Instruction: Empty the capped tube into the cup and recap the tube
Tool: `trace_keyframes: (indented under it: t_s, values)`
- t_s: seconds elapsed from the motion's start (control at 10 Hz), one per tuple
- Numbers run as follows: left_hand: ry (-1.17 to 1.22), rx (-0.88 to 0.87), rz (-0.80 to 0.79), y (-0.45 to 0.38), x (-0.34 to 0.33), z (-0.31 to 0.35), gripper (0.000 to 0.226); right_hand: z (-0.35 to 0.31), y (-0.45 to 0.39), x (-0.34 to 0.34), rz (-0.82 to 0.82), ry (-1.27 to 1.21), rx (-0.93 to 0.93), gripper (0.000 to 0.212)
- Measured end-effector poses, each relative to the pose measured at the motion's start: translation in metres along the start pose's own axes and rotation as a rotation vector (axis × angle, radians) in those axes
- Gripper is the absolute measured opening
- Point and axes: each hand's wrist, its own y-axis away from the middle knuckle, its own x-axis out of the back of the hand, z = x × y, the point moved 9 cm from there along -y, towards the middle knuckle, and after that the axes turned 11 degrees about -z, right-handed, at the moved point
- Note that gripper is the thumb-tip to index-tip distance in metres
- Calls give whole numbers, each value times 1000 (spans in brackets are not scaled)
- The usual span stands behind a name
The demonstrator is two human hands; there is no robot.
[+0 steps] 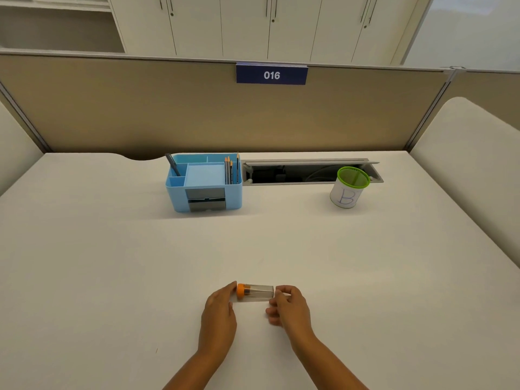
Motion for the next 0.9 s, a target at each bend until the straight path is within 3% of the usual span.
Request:
trace_keyframes:
  t_s: [0.2, 0.4, 0.7, 0.8, 0.9]
  values:
    - [-6, -41, -20, 6, -2, 1, 43, -3, 4, 8, 13, 65, 23, 9]
    - [14, -86, -32, 8, 3, 7, 46, -17, 9, 11, 40, 290, 136, 10]
    - [-9, -69, -63, 8, -4, -1, 50, -21, 9, 14, 23, 341, 139, 12]
    - [-55, -39, -64, 7, -7, -7, 53, -32, 18, 13, 55, 377, 207, 21]
    - [-213, -16, -37, 2, -8, -12, 59, -66, 47, 9, 100, 410, 478, 37]
